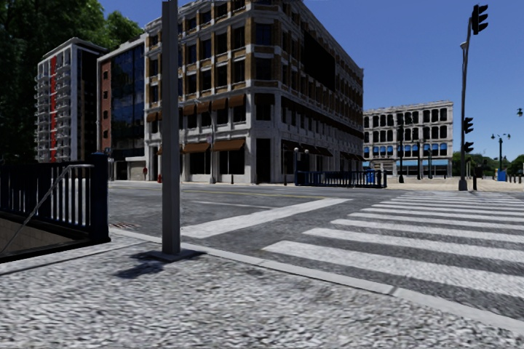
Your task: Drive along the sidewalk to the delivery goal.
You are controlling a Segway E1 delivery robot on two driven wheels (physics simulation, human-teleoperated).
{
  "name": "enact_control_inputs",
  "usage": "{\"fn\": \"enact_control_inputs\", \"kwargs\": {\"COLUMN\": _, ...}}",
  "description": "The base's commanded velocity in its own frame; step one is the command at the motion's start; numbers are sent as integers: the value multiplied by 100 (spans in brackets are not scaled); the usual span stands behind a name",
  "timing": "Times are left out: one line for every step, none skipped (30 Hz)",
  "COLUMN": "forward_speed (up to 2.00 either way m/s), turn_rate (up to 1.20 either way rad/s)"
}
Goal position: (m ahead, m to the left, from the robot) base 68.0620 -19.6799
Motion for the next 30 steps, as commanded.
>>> {"fn": "enact_control_inputs", "kwargs": {"forward_speed": 154, "turn_rate": -54}}
{"fn": "enact_control_inputs", "kwargs": {"forward_speed": 154, "turn_rate": -54}}
{"fn": "enact_control_inputs", "kwargs": {"forward_speed": 154, "turn_rate": -54}}
{"fn": "enact_control_inputs", "kwargs": {"forward_speed": 154, "turn_rate": -54}}
{"fn": "enact_control_inputs", "kwargs": {"forward_speed": 154, "turn_rate": -54}}
{"fn": "enact_control_inputs", "kwargs": {"forward_speed": 154, "turn_rate": -54}}
{"fn": "enact_control_inputs", "kwargs": {"forward_speed": 154, "turn_rate": -54}}
{"fn": "enact_control_inputs", "kwargs": {"forward_speed": 154, "turn_rate": -54}}
{"fn": "enact_control_inputs", "kwargs": {"forward_speed": 154, "turn_rate": -54}}
{"fn": "enact_control_inputs", "kwargs": {"forward_speed": 154, "turn_rate": -54}}
{"fn": "enact_control_inputs", "kwargs": {"forward_speed": 154, "turn_rate": -54}}
{"fn": "enact_control_inputs", "kwargs": {"forward_speed": 154, "turn_rate": -54}}
{"fn": "enact_control_inputs", "kwargs": {"forward_speed": 154, "turn_rate": -54}}
{"fn": "enact_control_inputs", "kwargs": {"forward_speed": 154, "turn_rate": -54}}
{"fn": "enact_control_inputs", "kwargs": {"forward_speed": 154, "turn_rate": -54}}
{"fn": "enact_control_inputs", "kwargs": {"forward_speed": 154, "turn_rate": -54}}
{"fn": "enact_control_inputs", "kwargs": {"forward_speed": 154, "turn_rate": -54}}
{"fn": "enact_control_inputs", "kwargs": {"forward_speed": 154, "turn_rate": -54}}
{"fn": "enact_control_inputs", "kwargs": {"forward_speed": 155, "turn_rate": -54}}
{"fn": "enact_control_inputs", "kwargs": {"forward_speed": 155, "turn_rate": -54}}
{"fn": "enact_control_inputs", "kwargs": {"forward_speed": 156, "turn_rate": -54}}
{"fn": "enact_control_inputs", "kwargs": {"forward_speed": 156, "turn_rate": -54}}
{"fn": "enact_control_inputs", "kwargs": {"forward_speed": 156, "turn_rate": -54}}
{"fn": "enact_control_inputs", "kwargs": {"forward_speed": 157, "turn_rate": -54}}
{"fn": "enact_control_inputs", "kwargs": {"forward_speed": 157, "turn_rate": -54}}
{"fn": "enact_control_inputs", "kwargs": {"forward_speed": 157, "turn_rate": -54}}
{"fn": "enact_control_inputs", "kwargs": {"forward_speed": 157, "turn_rate": -54}}
{"fn": "enact_control_inputs", "kwargs": {"forward_speed": 157, "turn_rate": -54}}
{"fn": "enact_control_inputs", "kwargs": {"forward_speed": 158, "turn_rate": -54}}
{"fn": "enact_control_inputs", "kwargs": {"forward_speed": 158, "turn_rate": -54}}
